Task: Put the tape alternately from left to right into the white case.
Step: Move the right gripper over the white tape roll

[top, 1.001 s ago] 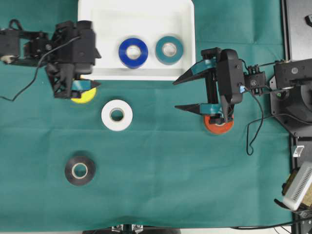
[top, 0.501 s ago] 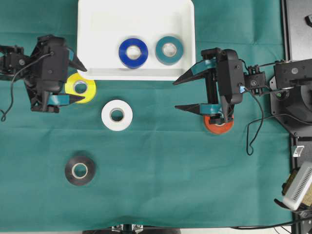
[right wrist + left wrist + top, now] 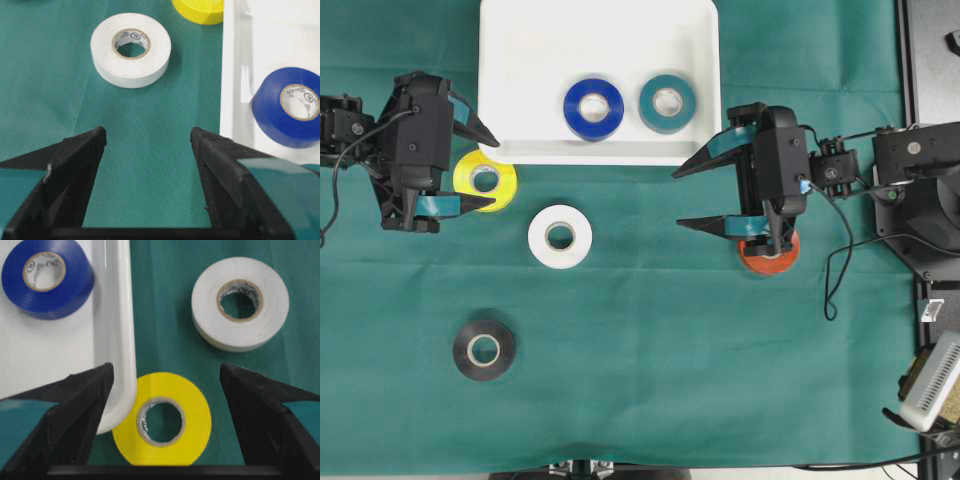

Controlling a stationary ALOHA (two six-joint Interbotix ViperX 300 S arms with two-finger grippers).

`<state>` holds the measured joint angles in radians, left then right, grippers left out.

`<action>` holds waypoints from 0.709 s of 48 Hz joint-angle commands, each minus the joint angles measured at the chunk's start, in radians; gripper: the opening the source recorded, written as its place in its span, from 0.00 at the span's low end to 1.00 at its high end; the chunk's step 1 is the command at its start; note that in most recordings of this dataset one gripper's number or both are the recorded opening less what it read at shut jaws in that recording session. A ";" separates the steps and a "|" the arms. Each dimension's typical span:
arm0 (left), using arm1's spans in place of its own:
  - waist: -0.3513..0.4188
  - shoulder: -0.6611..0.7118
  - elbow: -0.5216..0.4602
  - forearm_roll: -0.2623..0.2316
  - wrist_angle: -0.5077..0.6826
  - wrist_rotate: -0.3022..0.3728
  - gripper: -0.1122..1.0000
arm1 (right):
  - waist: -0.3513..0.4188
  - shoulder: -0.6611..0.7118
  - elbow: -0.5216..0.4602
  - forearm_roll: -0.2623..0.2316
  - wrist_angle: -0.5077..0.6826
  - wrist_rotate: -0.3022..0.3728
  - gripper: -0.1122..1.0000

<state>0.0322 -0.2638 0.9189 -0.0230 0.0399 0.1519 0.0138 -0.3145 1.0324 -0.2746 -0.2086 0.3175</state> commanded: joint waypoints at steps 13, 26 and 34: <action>-0.002 -0.009 -0.006 0.000 -0.009 0.000 0.86 | 0.057 0.107 -0.098 0.002 -0.021 0.002 0.75; -0.002 -0.009 -0.006 -0.002 -0.009 -0.002 0.86 | 0.087 0.242 -0.230 0.002 0.069 0.000 0.75; -0.002 -0.009 -0.003 0.000 -0.009 -0.002 0.86 | 0.091 0.304 -0.313 0.000 0.186 0.000 0.75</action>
<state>0.0322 -0.2623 0.9235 -0.0230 0.0383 0.1519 0.0997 -0.0169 0.7701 -0.2746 -0.0598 0.3175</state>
